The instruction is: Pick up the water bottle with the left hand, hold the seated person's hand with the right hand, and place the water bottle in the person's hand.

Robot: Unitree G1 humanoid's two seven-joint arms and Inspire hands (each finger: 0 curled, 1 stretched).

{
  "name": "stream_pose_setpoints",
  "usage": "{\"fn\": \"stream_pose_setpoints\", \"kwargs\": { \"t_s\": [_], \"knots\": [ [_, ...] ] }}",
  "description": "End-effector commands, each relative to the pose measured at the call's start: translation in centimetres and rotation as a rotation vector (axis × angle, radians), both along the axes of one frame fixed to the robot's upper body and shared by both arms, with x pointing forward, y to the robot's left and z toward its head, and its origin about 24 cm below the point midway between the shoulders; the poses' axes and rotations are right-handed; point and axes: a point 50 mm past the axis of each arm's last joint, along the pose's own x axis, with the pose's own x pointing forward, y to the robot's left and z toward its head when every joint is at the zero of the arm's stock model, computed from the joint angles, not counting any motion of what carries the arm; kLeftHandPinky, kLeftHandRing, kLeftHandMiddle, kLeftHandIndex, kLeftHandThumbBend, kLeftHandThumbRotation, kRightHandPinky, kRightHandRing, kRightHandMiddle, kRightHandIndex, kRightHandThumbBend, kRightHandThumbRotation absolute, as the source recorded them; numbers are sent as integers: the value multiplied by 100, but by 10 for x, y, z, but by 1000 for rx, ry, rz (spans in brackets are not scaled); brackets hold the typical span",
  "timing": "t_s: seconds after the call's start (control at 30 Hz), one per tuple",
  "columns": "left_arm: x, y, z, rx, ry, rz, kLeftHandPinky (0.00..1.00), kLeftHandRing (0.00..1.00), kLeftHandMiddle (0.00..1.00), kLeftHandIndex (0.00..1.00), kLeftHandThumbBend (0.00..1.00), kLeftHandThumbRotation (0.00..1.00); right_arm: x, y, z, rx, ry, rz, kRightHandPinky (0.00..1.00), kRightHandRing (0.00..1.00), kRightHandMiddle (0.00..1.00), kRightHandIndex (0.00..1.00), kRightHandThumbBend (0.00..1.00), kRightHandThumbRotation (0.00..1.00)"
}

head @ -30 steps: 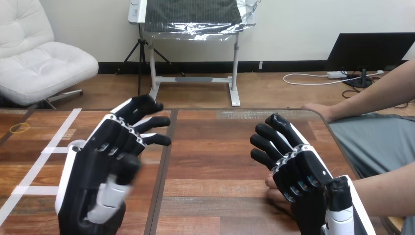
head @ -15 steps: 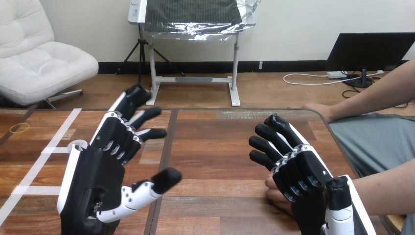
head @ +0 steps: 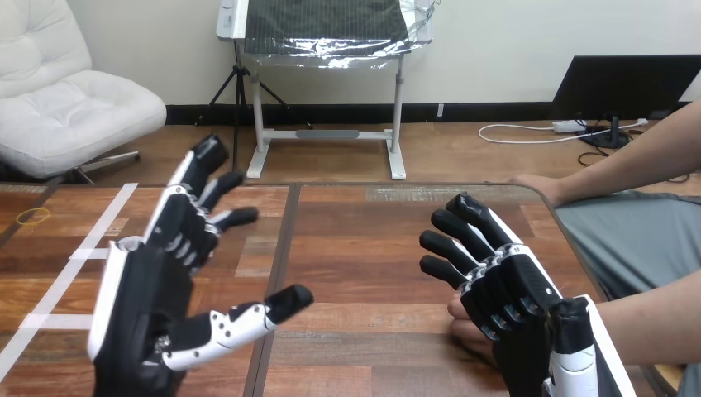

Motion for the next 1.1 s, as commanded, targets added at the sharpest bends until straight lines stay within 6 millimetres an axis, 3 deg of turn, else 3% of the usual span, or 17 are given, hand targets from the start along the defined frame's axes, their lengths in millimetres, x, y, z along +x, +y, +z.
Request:
{"fn": "stream_pose_setpoints", "kwargs": {
  "t_s": [0.0,0.53,1.07],
  "knots": [
    [12,4,17,3,-119,56,78,90,93,93,100,20,8,1,16,6,-94,2,85,87,90,91,60,100],
    [17,26,29,48,-176,228,85,93,95,93,100,25,9,1,15,6,-96,2,85,87,90,91,58,100],
    [25,55,35,92,-175,374,81,89,91,89,100,30,9,2,14,9,-93,8,85,87,89,90,57,100]
  ]
}}
